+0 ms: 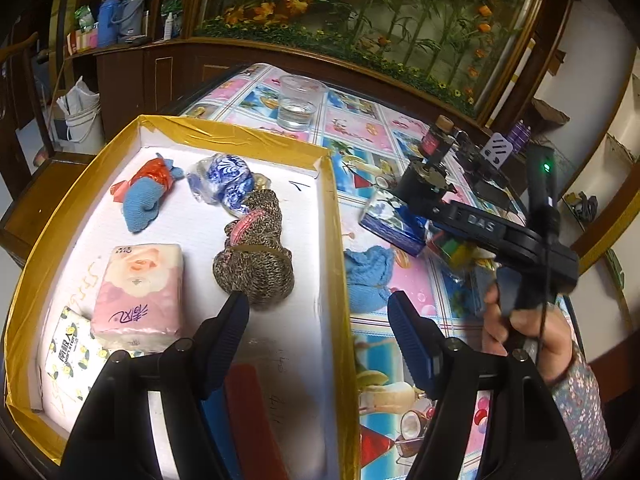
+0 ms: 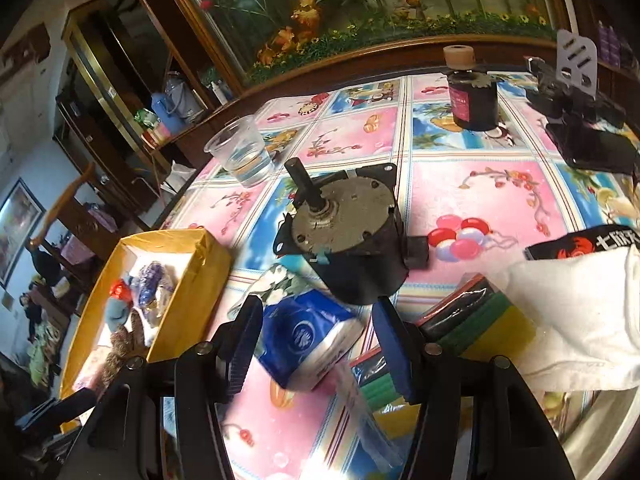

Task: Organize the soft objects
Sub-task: 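Grasp the blue Vinda tissue pack with the right tool while the left tool grasps the blue knitted cloth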

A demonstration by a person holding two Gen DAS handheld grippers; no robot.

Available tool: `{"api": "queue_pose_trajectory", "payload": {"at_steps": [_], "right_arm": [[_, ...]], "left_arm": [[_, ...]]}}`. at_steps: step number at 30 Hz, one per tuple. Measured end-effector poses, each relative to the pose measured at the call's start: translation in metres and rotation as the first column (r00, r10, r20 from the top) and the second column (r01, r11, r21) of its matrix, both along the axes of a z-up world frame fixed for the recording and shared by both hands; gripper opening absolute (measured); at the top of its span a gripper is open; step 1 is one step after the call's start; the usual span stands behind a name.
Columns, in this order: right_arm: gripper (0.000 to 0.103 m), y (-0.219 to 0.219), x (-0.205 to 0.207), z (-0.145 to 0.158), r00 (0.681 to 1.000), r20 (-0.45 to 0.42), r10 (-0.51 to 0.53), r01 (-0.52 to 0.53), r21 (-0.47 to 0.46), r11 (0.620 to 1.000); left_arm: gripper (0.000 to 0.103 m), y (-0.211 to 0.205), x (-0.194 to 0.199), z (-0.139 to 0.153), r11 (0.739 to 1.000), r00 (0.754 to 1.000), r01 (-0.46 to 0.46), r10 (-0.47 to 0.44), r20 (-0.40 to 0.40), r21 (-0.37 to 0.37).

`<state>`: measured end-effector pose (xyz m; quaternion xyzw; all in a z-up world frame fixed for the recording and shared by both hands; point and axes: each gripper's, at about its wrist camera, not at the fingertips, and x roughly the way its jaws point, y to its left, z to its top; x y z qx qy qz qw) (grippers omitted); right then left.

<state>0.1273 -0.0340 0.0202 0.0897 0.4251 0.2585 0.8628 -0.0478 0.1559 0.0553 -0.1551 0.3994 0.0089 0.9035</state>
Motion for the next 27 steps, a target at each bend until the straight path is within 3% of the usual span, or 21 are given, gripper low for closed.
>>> {"api": "queue_pose_trajectory", "payload": {"at_steps": [4, 7, 9, 12, 25, 27], "right_arm": [[0.065, 0.008, -0.001, -0.002, 0.999, 0.01, 0.034, -0.034, -0.041, 0.999], [0.065, 0.017, -0.007, -0.003, 0.987, -0.067, 0.149, -0.152, -0.04, 0.988], [0.065, 0.023, -0.015, 0.001, 0.977, -0.07, 0.204, -0.208, -0.055, 0.977], [0.065, 0.026, -0.018, 0.007, 0.987, 0.009, 0.159, -0.156, -0.155, 0.976], [0.065, 0.067, -0.007, -0.009, 0.983, 0.028, 0.183, -0.174, -0.194, 0.965], [0.064, 0.074, -0.016, -0.01, 0.973, 0.045, 0.228, -0.21, -0.253, 0.944]], "left_arm": [[0.071, -0.003, 0.0, 0.001, 1.0, 1.0, 0.005, -0.005, 0.002, 0.013], [0.071, -0.001, 0.0, 0.001, 1.0, 1.0, 0.005, -0.005, -0.002, 0.01], [0.071, 0.0, 0.001, 0.001, 1.0, 1.0, 0.003, -0.003, 0.0, 0.017], [0.071, 0.007, 0.003, 0.001, 1.0, 1.0, -0.005, 0.005, -0.002, 0.011], [0.071, 0.017, 0.0, -0.003, 1.0, 1.0, -0.005, 0.005, -0.003, -0.011], [0.071, 0.017, 0.0, -0.003, 1.0, 1.0, -0.005, 0.005, -0.004, -0.009]]}}
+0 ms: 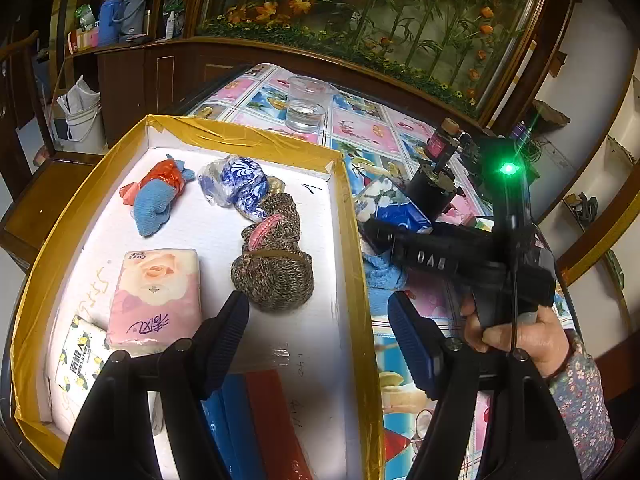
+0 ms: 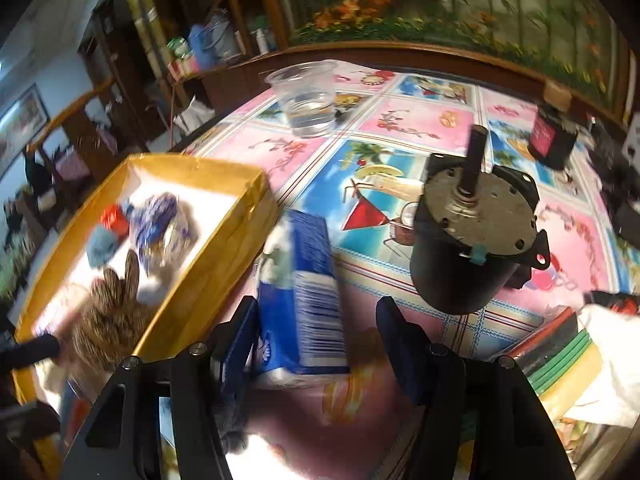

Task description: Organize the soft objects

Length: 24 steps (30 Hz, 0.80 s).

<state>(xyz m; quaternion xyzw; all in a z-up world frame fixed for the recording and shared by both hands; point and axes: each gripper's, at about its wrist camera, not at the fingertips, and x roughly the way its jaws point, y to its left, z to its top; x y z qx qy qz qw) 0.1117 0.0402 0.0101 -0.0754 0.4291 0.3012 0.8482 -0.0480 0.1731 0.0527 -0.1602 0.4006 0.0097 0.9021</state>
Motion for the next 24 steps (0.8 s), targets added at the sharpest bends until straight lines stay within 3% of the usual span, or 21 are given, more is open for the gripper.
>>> {"api": "queue_pose_trajectory", "payload": {"at_steps": [2, 5, 10, 16, 17, 19, 24], "right_arm": [[0.057, 0.006, -0.006, -0.001, 0.999, 0.01, 0.048, -0.047, -0.049, 0.998], [0.034, 0.005, -0.023, 0.001, 0.99, -0.016, 0.141, -0.142, -0.067, 0.988], [0.01, -0.024, -0.053, 0.001, 0.978, -0.053, 0.201, -0.203, -0.022, 0.979], [0.008, -0.09, -0.055, -0.001, 0.993, -0.102, 0.059, -0.048, 0.106, 0.993], [0.008, -0.1, -0.054, -0.001, 0.993, -0.111, 0.029, -0.015, 0.127, 0.992], [0.008, -0.114, -0.05, 0.002, 0.993, -0.121, -0.004, 0.024, 0.16, 0.987], [0.008, -0.122, -0.055, 0.012, 0.995, -0.1, -0.013, 0.034, 0.205, 0.978]], "left_arm": [[0.071, 0.0, -0.001, 0.001, 1.0, 1.0, 0.0, 0.0, -0.005, 0.005], [0.071, -0.003, -0.004, 0.005, 1.0, 1.0, 0.009, -0.009, -0.003, 0.017], [0.071, -0.013, -0.01, 0.01, 0.998, 0.999, 0.043, -0.043, 0.006, 0.036], [0.073, -0.047, -0.008, 0.012, 0.989, 0.991, 0.132, -0.132, 0.0, 0.071], [0.079, -0.057, -0.006, 0.011, 0.984, 0.988, 0.157, -0.157, -0.009, 0.085], [0.087, -0.079, -0.002, 0.009, 0.967, 0.978, 0.21, -0.207, -0.035, 0.141], [0.088, -0.12, 0.008, -0.007, 0.906, 0.958, 0.284, -0.258, -0.124, 0.314]]}}
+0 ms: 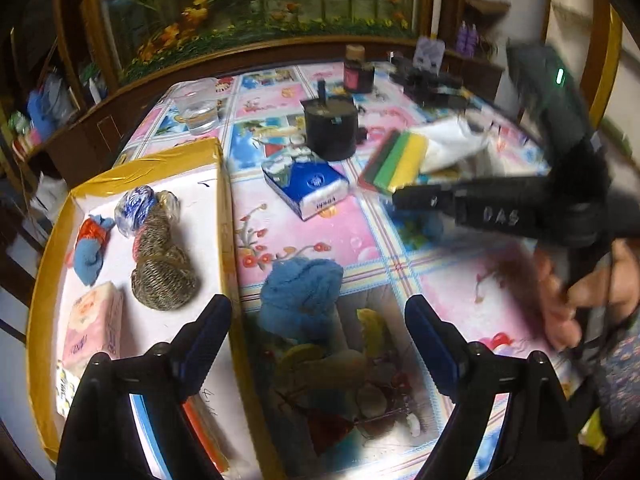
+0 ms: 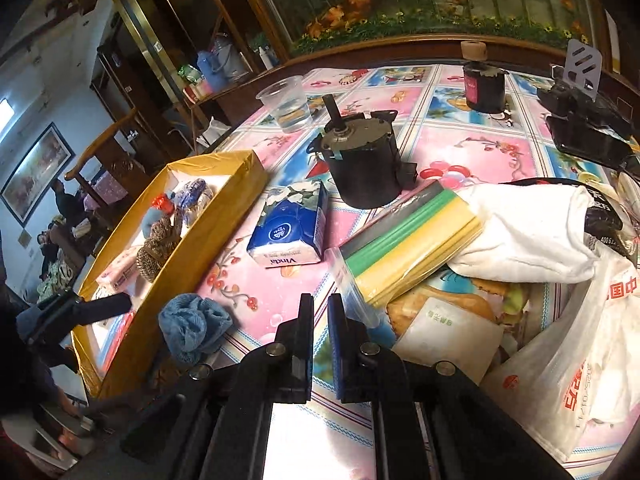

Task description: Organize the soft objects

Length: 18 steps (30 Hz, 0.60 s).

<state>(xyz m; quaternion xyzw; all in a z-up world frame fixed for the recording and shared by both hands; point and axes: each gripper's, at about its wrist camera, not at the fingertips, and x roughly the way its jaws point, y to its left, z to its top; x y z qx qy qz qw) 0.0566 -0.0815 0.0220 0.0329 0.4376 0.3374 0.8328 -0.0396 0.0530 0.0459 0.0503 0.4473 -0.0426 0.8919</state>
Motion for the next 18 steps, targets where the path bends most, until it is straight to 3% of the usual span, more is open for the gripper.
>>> {"api": "queue_pose_trajectory", "payload": {"at_steps": [4, 9, 11, 13, 18], "right_arm": [[0.008, -0.001, -0.003, 0.005, 1.0, 0.006, 0.002, -0.002, 0.004, 1.0], [0.008, -0.001, -0.001, 0.009, 1.0, 0.013, 0.001, -0.001, 0.014, 1.0], [0.008, -0.002, -0.001, 0.01, 1.0, 0.013, -0.003, 0.003, 0.018, 1.0], [0.008, -0.003, 0.0, 0.01, 1.0, 0.014, -0.004, 0.003, 0.021, 1.0], [0.008, -0.004, 0.001, 0.01, 1.0, 0.014, -0.012, 0.011, 0.026, 1.0]], "left_arm": [[0.083, -0.004, 0.012, -0.005, 0.999, 1.0, -0.017, 0.018, -0.016, 0.036], [0.062, -0.011, 0.02, -0.003, 0.996, 1.0, -0.007, 0.007, -0.004, 0.091], [0.058, -0.014, 0.023, -0.006, 0.994, 1.0, 0.003, -0.002, -0.011, 0.11], [0.057, -0.019, 0.023, -0.01, 0.988, 1.0, 0.013, -0.012, -0.007, 0.152], [0.056, -0.016, 0.028, -0.021, 0.986, 0.999, 0.0, 0.007, -0.044, 0.166]]}}
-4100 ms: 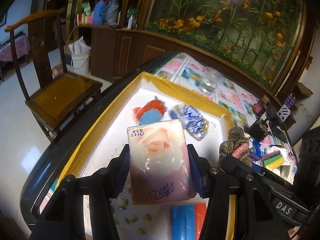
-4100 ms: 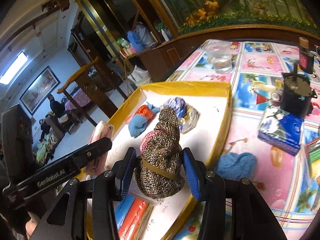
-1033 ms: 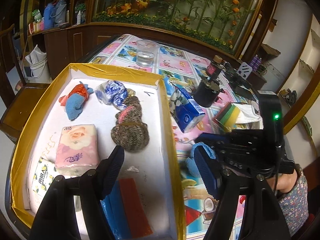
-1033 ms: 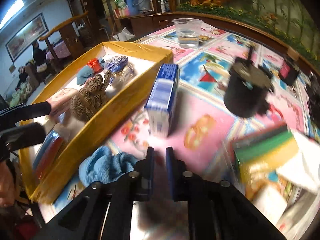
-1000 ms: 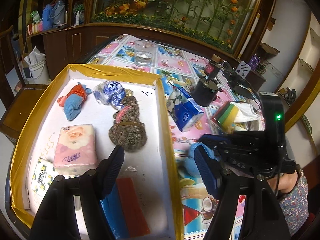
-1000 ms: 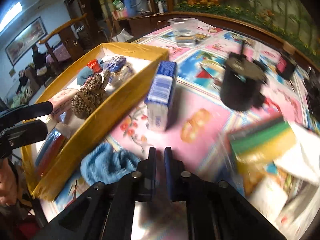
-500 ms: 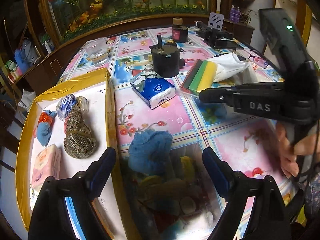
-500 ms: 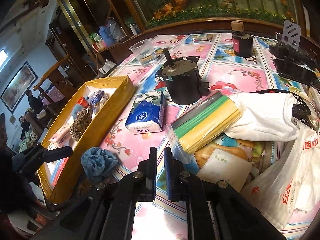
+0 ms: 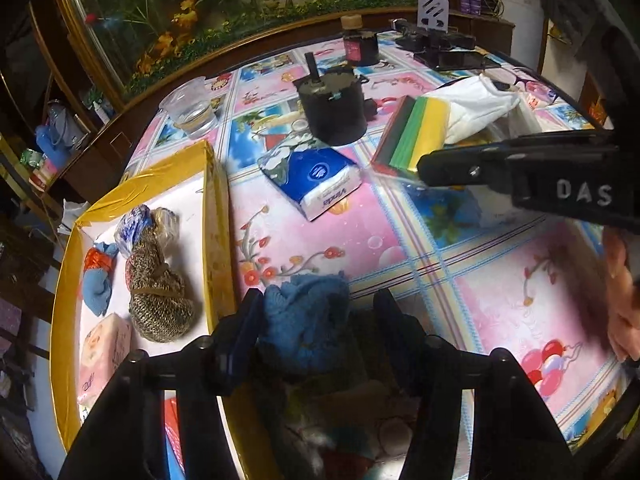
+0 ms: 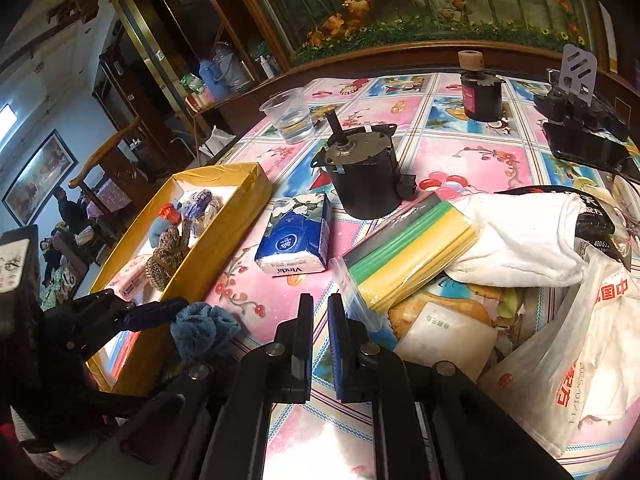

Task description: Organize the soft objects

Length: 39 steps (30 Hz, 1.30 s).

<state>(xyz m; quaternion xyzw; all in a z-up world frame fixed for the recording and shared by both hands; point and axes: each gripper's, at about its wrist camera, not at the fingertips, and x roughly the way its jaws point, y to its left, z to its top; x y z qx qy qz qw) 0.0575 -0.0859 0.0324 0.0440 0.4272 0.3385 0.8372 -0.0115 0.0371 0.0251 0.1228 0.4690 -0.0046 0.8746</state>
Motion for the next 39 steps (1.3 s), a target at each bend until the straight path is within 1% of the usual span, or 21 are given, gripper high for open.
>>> {"api": "queue_pose_trajectory", "payload": {"at_steps": [2, 5, 6, 8, 9, 10, 11, 12, 13, 15, 16, 18, 20, 22, 28, 32, 33, 34, 35, 36, 39], "right_arm": [[0.008, 0.0, 0.0, 0.0, 1.0, 0.0, -0.001, 0.001, 0.002, 1.0], [0.008, -0.001, 0.001, 0.0, 1.0, 0.0, -0.004, 0.004, 0.002, 1.0], [0.008, -0.001, 0.001, 0.0, 1.0, -0.001, -0.004, 0.004, 0.003, 1.0], [0.008, -0.002, 0.002, -0.001, 1.0, -0.003, -0.007, 0.007, 0.004, 1.0], [0.008, -0.002, 0.002, -0.001, 1.0, -0.007, -0.008, 0.008, 0.005, 1.0], [0.011, -0.002, 0.003, -0.001, 1.0, -0.012, -0.009, 0.009, 0.005, 1.0], [0.015, -0.002, 0.004, -0.002, 1.0, -0.015, -0.012, 0.012, 0.007, 1.0], [0.026, -0.003, 0.004, -0.001, 1.0, -0.015, -0.016, 0.017, 0.012, 1.0], [0.033, -0.004, 0.005, 0.0, 1.0, -0.013, -0.021, 0.021, 0.02, 1.0], [0.058, -0.005, 0.006, 0.004, 0.999, -0.001, -0.033, 0.033, 0.057, 0.998], [0.066, -0.006, 0.008, 0.006, 0.999, 0.002, -0.045, 0.045, 0.077, 0.996], [0.07, -0.002, 0.012, 0.009, 0.998, -0.002, -0.058, 0.058, 0.105, 0.993], [0.07, 0.009, 0.019, 0.009, 0.998, -0.014, -0.057, 0.058, 0.092, 0.994], [0.07, 0.024, 0.025, 0.009, 0.998, -0.017, -0.054, 0.055, 0.056, 0.997], [0.07, 0.082, 0.039, 0.002, 0.999, 0.024, -0.026, 0.029, -0.136, 0.99], [0.07, 0.102, 0.052, -0.011, 1.0, 0.011, -0.017, 0.019, -0.209, 0.978], [0.067, 0.104, 0.054, -0.016, 1.0, 0.003, -0.02, 0.021, -0.222, 0.975], [0.057, 0.103, 0.056, -0.02, 1.0, -0.01, -0.017, 0.014, -0.222, 0.975], [0.055, 0.102, 0.056, -0.019, 1.0, 0.009, -0.015, 0.017, -0.219, 0.975], [0.054, 0.101, 0.055, -0.018, 1.0, 0.01, -0.008, 0.01, -0.225, 0.974], [0.053, 0.089, 0.05, -0.01, 0.999, 0.036, -0.018, 0.025, -0.2, 0.98]], "left_arm": [[0.053, 0.002, 0.002, -0.003, 1.0, 1.0, -0.012, 0.012, -0.008, -0.006], [0.039, 0.002, 0.004, -0.009, 0.999, 0.999, -0.031, 0.031, -0.007, 0.016], [0.038, 0.003, 0.003, -0.009, 0.999, 0.999, -0.04, 0.04, 0.004, 0.012], [0.035, 0.007, -0.001, -0.005, 0.998, 0.999, -0.053, 0.053, 0.009, -0.044], [0.035, 0.009, -0.005, -0.003, 0.994, 0.999, -0.049, 0.049, 0.004, -0.094], [0.035, 0.008, -0.01, -0.002, 0.99, 0.999, -0.037, 0.037, -0.001, -0.138], [0.035, 0.007, -0.016, 0.0, 0.984, 1.0, -0.022, 0.022, 0.001, -0.176], [0.035, 0.005, -0.022, 0.0, 0.979, 1.0, -0.009, 0.01, 0.003, -0.202], [0.035, 0.003, -0.028, -0.001, 0.976, 1.0, -0.001, 0.003, 0.009, -0.219], [0.035, 0.0, -0.035, -0.002, 0.971, 1.0, 0.0, 0.007, 0.028, -0.238], [0.035, -0.001, -0.038, -0.003, 0.971, 0.999, -0.002, 0.013, 0.045, -0.241], [0.035, -0.003, -0.04, -0.004, 0.97, 0.998, -0.006, 0.022, 0.066, -0.243], [0.038, -0.004, -0.039, -0.003, 0.971, 0.998, -0.002, 0.019, 0.067, -0.24], [0.048, -0.003, -0.038, -0.004, 0.968, 0.998, -0.012, 0.026, 0.052, -0.251], [0.049, -0.003, -0.039, -0.005, 0.972, 0.998, -0.018, 0.03, 0.047, -0.236], [0.055, -0.01, -0.038, -0.009, 0.981, 0.999, -0.016, 0.023, 0.03, -0.196], [0.055, -0.011, -0.037, -0.009, 0.982, 0.999, -0.019, 0.024, 0.027, -0.19], [0.055, -0.011, -0.036, -0.009, 0.981, 0.999, -0.02, 0.025, 0.026, -0.192], [0.053, -0.011, -0.036, -0.009, 0.981, 0.999, -0.022, 0.028, 0.026, -0.194], [0.045, -0.01, -0.036, -0.009, 0.979, 0.999, -0.027, 0.033, 0.026, -0.2], [0.043, -0.002, -0.033, -0.01, 0.965, 0.999, -0.048, 0.051, 0.004, -0.259]]}}
